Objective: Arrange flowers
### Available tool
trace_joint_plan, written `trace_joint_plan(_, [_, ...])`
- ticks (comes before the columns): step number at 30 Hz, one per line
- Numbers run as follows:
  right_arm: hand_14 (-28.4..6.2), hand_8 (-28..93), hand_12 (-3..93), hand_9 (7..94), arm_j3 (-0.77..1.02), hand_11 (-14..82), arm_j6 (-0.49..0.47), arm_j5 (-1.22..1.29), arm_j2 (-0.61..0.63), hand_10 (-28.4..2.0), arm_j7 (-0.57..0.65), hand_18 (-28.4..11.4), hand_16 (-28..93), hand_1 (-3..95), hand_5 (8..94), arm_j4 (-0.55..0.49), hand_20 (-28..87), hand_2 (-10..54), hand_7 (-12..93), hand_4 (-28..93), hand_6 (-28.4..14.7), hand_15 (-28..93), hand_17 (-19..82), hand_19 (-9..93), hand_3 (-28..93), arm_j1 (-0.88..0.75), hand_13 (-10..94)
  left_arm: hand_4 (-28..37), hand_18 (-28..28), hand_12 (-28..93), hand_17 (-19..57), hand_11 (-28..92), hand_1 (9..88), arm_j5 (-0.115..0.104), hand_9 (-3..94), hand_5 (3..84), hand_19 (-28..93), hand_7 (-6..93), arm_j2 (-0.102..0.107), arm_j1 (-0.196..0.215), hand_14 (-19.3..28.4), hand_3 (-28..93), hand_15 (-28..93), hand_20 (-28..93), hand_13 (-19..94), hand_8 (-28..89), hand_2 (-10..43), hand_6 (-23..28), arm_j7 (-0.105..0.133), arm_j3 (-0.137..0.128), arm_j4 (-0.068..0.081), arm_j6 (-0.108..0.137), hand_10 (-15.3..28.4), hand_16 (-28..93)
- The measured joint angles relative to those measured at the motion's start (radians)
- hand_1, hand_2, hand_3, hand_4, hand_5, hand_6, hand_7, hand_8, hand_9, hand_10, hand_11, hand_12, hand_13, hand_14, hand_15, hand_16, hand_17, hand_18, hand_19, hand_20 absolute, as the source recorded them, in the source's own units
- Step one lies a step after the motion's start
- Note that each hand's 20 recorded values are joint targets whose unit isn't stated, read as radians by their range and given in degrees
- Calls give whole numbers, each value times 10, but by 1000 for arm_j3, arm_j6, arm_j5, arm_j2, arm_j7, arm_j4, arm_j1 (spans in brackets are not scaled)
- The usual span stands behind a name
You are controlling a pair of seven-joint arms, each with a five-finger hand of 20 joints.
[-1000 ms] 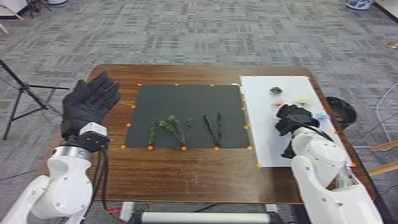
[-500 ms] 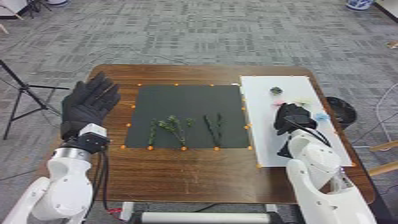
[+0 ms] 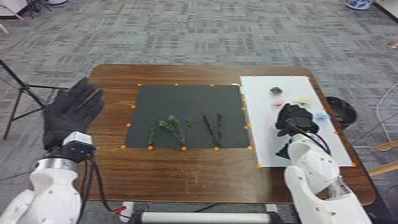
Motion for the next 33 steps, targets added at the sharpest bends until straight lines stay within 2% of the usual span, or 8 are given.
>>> trace_joint_plan(6, [-61, 14, 319, 838, -39, 66, 40, 32, 13, -88, -6, -200, 316, 579, 743, -68, 349, -79, 281, -272, 0, 662, 393, 791, 667, 12, 751, -283, 151, 68, -64, 195, 248, -20, 359, 397, 378, 142, -11, 67, 152, 636, 233, 70, 287, -111, 184, 79, 28, -41, -9, 2, 139, -45])
trace_joint_plan(12, [-59, 14, 319, 836, -105, 66, 48, 147, 13, -86, -52, -195, 319, 579, 743, -80, 350, -78, 281, -272, 0, 658, 391, 790, 668, 89, 749, -283, 151, 68, -64, 192, 273, -35, 360, 397, 375, 138, -28, 118, 152, 574, 229, 72, 286, -108, 185, 79, 42, -85, -14, 3, 140, -45])
trace_joint_plan(15, [-58, 14, 319, 836, -136, 66, 14, 270, -1, -86, -73, -195, 319, 578, 742, -64, 352, -77, 282, -272, 0, 657, 391, 790, 668, 148, 750, -283, 152, 71, -62, 186, 382, -58, 360, 397, 369, 127, -33, 133, 153, 301, 224, 74, 286, -103, 211, 82, 57, -101, -13, 3, 141, -41])
trace_joint_plan(18, [-57, 14, 318, 836, -186, 66, -32, 367, -18, -86, -73, -195, 320, 578, 741, -39, 352, -77, 282, -272, 0, 656, 390, 790, 669, 216, 750, -172, 157, 88, -48, 158, 439, -62, 361, 397, 327, 97, -33, 140, 161, -33, 190, 91, 289, -83, 254, 91, 65, -107, -13, 7, 147, -20])
trace_joint_plan(21, [-57, 12, 318, 835, -253, 67, -51, 363, -43, -86, -101, -195, 320, 578, 743, 2, 353, -77, 281, -273, -1, 656, 390, 790, 669, 285, 749, -114, 160, 96, -44, 146, 443, -47, 362, 398, 312, 87, -32, 146, 162, -143, 179, 104, 289, -77, 265, 94, 67, -108, -14, 12, 152, -10])
trace_joint_plan(24, [-58, 10, 317, 835, -301, 67, -61, 317, -83, -86, -160, -195, 321, 578, 744, 47, 354, -77, 282, -273, 0, 656, 390, 790, 669, 336, 749, -107, 159, 97, -44, 144, 442, -48, 362, 398, 310, 87, -32, 154, 162, -157, 179, 106, 289, -76, 265, 95, 75, -111, -18, 15, 152, -9])
trace_joint_plan(29, [-58, 9, 317, 833, -365, 68, -127, 221, -161, -85, -269, -194, 323, 576, 743, 86, 355, -76, 284, -275, 0, 655, 389, 789, 671, 380, 748, -97, 160, 99, -42, 140, 446, -62, 362, 402, 304, 83, -36, 189, 163, -181, 175, 108, 289, -74, 268, 97, 98, -134, -33, 22, 153, -8])
trace_joint_plan(33, [-58, 6, 317, 830, -420, 67, -143, 156, -205, -83, -344, -193, 324, 575, 740, 105, 356, -75, 286, -278, 2, 654, 387, 787, 672, 389, 747, -95, 158, 98, -42, 143, 440, -80, 362, 403, 308, 87, -37, 201, 162, -153, 177, 109, 287, -75, 260, 97, 110, -142, -33, 24, 152, -10])
